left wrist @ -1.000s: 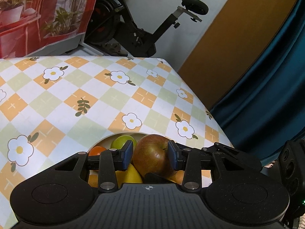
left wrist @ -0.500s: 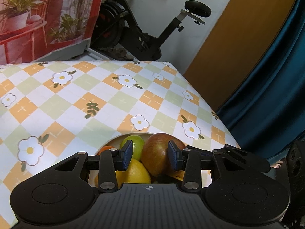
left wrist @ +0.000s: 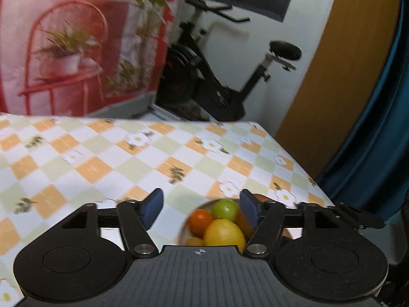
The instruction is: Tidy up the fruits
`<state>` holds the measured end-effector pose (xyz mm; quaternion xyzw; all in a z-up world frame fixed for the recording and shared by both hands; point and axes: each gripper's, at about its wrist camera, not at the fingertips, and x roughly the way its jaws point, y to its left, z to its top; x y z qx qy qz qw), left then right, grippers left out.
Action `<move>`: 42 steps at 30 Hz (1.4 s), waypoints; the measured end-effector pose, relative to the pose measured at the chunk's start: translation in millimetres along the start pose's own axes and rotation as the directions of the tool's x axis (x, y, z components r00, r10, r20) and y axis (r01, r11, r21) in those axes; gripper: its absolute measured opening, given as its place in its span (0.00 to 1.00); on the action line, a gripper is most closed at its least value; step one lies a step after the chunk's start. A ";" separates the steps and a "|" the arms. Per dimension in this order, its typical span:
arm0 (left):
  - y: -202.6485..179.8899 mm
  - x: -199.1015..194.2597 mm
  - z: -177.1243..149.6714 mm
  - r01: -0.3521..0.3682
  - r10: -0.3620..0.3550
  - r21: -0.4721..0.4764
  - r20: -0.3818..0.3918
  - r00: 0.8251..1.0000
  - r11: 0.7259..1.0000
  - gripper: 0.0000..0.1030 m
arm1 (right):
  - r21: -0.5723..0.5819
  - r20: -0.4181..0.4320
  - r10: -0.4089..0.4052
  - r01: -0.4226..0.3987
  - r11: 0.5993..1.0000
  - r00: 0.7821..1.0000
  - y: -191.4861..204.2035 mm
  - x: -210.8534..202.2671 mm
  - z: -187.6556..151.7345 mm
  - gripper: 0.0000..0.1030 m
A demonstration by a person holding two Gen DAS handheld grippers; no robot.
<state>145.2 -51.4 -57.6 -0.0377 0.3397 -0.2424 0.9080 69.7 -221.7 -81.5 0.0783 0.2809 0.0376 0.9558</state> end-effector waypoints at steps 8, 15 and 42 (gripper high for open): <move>16.6 -51.8 -1.5 -0.149 0.148 0.004 0.113 0.983 0.989 0.93 | 0.052 0.048 -0.005 0.003 0.999 0.999 18.4 -20.2 8.8 0.99; 17.2 -94.1 -5.6 -0.281 0.272 0.025 0.184 0.945 0.959 0.96 | 0.121 0.079 0.013 -0.023 0.992 0.997 37.8 -36.7 12.5 1.00; 16.9 -147.2 -19.1 -0.378 0.372 -0.034 0.280 0.885 0.925 1.00 | 0.090 0.129 -0.018 0.007 0.996 0.991 81.0 -72.3 22.3 1.00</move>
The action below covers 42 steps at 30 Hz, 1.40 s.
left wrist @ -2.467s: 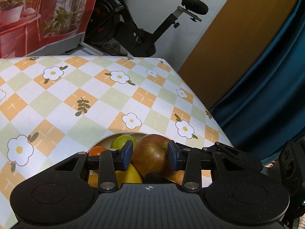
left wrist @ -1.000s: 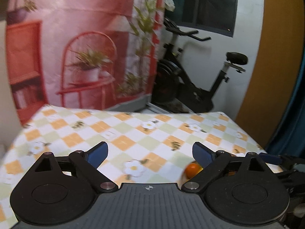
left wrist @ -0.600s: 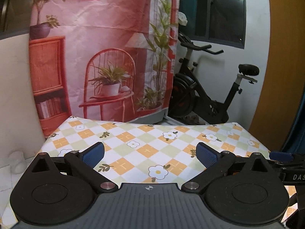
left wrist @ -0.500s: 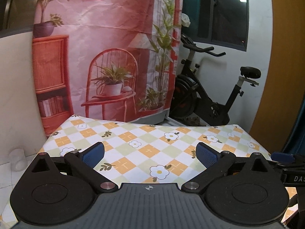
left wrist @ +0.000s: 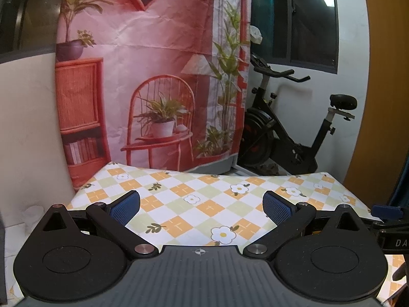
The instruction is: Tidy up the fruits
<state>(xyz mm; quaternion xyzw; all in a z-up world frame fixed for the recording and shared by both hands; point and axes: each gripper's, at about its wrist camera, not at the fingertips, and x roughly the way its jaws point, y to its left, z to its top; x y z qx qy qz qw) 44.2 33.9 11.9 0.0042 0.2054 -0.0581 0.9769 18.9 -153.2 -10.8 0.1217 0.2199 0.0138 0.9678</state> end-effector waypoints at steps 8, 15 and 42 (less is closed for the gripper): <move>1.4 -5.3 -1.4 0.001 -0.001 0.006 -0.005 1.000 1.000 1.00 | -0.030 -0.003 -0.020 0.020 0.999 1.000 7.1 0.1 1.2 1.00; -1.5 -6.8 -2.1 -0.008 0.009 0.024 -0.012 1.000 1.000 1.00 | -0.049 -0.006 -0.031 0.031 0.998 0.999 10.7 -0.3 2.2 1.00; -5.5 -9.3 -3.7 0.001 -0.001 0.043 -0.004 1.000 0.999 1.00 | -0.055 -0.004 -0.051 0.051 0.997 0.999 6.9 -3.4 2.7 1.00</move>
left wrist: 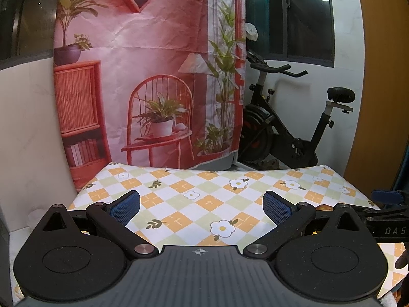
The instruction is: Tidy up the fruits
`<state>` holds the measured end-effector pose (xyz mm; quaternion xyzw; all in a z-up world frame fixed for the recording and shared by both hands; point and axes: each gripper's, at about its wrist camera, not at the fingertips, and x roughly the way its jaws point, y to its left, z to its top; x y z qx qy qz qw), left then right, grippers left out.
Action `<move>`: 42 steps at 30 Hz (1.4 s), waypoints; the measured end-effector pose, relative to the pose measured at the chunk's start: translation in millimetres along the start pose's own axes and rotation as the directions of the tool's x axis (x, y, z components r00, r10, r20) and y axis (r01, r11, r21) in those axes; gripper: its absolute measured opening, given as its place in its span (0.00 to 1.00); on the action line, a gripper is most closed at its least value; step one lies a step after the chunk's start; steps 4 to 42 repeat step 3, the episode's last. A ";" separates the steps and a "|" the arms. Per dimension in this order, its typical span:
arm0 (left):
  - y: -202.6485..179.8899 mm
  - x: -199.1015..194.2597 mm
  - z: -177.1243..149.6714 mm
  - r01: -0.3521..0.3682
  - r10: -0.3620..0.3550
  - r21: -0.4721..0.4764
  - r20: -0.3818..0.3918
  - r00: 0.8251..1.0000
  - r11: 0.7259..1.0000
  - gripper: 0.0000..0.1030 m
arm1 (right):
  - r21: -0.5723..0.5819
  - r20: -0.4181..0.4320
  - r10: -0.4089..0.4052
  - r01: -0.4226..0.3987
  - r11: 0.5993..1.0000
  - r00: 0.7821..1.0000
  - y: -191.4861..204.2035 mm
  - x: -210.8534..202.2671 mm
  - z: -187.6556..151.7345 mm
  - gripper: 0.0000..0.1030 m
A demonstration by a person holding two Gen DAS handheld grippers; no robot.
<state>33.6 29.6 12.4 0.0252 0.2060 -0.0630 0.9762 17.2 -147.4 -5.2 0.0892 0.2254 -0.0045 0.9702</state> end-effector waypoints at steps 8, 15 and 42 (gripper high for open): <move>-0.9 0.4 -0.5 -0.006 0.006 -0.001 0.001 1.000 1.000 1.00 | 0.001 0.000 0.000 0.000 1.000 1.000 -0.1 -0.1 0.1 1.00; -0.9 0.4 -0.5 -0.006 0.006 -0.001 0.001 1.000 1.000 1.00 | 0.001 0.000 0.000 0.000 1.000 1.000 -0.1 -0.1 0.1 1.00; -0.9 0.4 -0.5 -0.006 0.006 -0.001 0.001 1.000 1.000 1.00 | 0.001 0.000 0.000 0.000 1.000 1.000 -0.1 -0.1 0.1 1.00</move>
